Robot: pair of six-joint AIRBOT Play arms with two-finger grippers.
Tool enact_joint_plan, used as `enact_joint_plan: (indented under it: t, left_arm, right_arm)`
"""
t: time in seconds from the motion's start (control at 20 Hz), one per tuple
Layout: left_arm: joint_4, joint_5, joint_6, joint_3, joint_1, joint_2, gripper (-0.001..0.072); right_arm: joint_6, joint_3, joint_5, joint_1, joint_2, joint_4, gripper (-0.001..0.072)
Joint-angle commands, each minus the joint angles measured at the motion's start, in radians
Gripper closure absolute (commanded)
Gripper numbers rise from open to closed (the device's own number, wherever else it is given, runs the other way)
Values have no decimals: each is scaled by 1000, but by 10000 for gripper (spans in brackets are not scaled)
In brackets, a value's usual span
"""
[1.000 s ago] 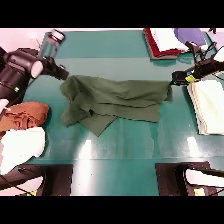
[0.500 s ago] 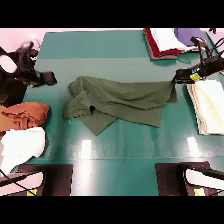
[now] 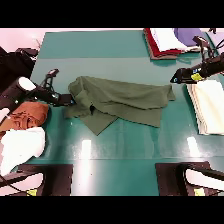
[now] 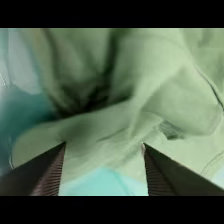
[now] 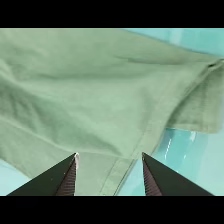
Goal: Fold the shirts.
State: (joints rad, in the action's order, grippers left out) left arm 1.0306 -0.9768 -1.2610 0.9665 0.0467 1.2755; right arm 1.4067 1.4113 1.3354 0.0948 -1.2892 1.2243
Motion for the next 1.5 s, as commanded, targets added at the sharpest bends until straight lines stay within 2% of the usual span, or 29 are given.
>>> enact_joint_plan:
  t: [0.0, 0.05, 0.1, 0.2, 0.3, 0.5, 0.55, 0.6, 0.65, 0.75, 0.85, 1.15, 1.2, 1.25, 1.3, 1.45]
  left_arm:
    - [6, 50, -12, -32, 49, 0, 219]
    - [9, 34, -25, -21, 49, 0, 415]
    - [8, -5, -20, 0, 49, 0, 680]
    - [-14, -111, -20, 62, 49, -1, 682]
    - [-69, -215, 16, 113, 64, -20, 682]
    - [-55, -236, 55, 121, 196, -90, 680]
    - [-42, -215, 53, 130, 199, -97, 611]
    - [-12, -163, 22, 144, 186, -98, 222]
    - [23, -104, -29, 154, 167, -97, 41]
    - [138, 4, -77, 153, 137, -83, 45]
    - [204, -2, -99, 152, 131, -28, 45]
    - [104, -81, -99, 151, 131, 164, 47]
    - [98, -98, -99, 153, 131, 164, 181]
    - [98, -130, -95, 165, 131, 163, 500]
    - [96, -179, -82, 190, 131, 159, 674]
    - [-2, -271, -32, 268, 138, 114, 682]
  right_arm:
    - [0, 0, 8, -12, 1, -2, 260]
    - [0, 0, 12, -12, 1, -2, 260]
    - [0, 0, 15, -12, 1, -2, 260]
    - [0, 0, 16, -12, 1, -2, 260]
    - [0, 0, 17, -12, 1, -2, 259]
    - [0, 0, 18, -12, 1, -2, 260]
    - [0, 0, 21, -12, 1, -2, 260]
    - [0, 0, 21, -12, 1, -2, 260]
    - [0, 0, 21, -12, 1, -2, 260]
    - [0, 0, 29, -12, 1, -2, 260]
    - [0, 0, 28, -12, 1, -2, 260]
    - [0, 0, 30, -12, 1, -2, 260]
    - [0, 0, 29, -12, 1, -2, 260]
    - [0, 0, 29, -12, 1, -2, 260]
    - [0, 0, 28, -12, 1, -2, 260]
    - [0, 0, 26, -12, 1, -2, 260]
